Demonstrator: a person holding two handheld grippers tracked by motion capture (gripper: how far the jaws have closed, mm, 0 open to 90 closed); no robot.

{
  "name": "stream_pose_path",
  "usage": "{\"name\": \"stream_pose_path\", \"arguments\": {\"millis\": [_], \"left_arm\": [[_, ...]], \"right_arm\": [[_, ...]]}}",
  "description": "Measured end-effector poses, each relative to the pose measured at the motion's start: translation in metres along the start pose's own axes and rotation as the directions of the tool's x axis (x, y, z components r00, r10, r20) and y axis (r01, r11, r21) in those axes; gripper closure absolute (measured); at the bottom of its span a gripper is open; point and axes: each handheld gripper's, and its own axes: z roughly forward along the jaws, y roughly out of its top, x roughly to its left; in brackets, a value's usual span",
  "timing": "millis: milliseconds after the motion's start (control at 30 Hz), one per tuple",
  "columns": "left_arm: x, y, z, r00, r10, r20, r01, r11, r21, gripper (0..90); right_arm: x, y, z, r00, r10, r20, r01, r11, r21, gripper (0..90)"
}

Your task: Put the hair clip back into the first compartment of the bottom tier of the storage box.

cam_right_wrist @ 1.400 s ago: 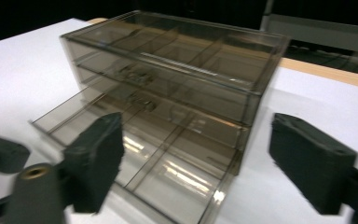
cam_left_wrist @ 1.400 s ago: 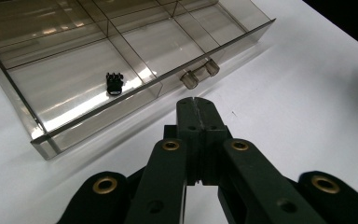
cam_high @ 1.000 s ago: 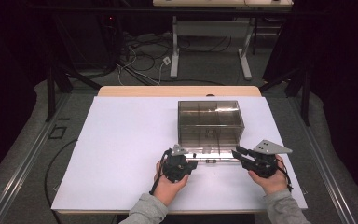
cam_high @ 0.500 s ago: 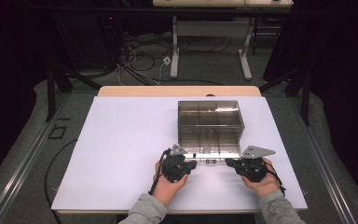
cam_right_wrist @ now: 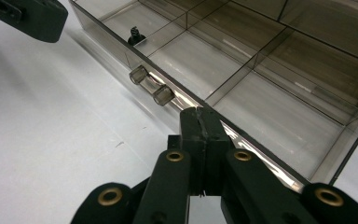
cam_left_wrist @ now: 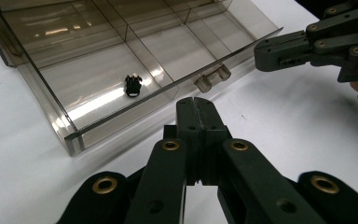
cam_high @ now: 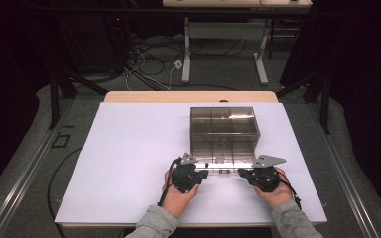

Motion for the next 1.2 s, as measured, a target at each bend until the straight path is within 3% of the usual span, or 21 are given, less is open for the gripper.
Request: {"name": "stream_pose_path", "arguments": {"millis": [333,767,1000,1200], "left_arm": [[0.010,0.000,0.009,0.9994,-0.020,-0.028,0.021,0.9995,0.022,90.0],[0.021,0.002,0.012,0.9974,-0.036,-0.062,0.037,0.9992,0.017,90.0],[0.028,0.005,0.012,0.9955,-0.023,-0.092,0.024,0.9996,0.016,90.0],[0.032,0.008,0.014,0.9941,-0.043,-0.099,0.044,0.9990,0.011,90.0]], "right_arm": [[-0.003,-0.001,0.004,0.9999,0.005,0.014,-0.005,1.000,-0.008,90.0],[-0.013,0.000,0.006,0.9978,0.027,0.060,-0.026,0.999,-0.019,90.0],[-0.018,-0.001,0.007,0.9951,0.040,0.090,-0.038,0.999,-0.020,90.0],[-0.025,-0.002,0.007,0.9930,0.054,0.105,-0.051,0.998,-0.023,90.0]]}}
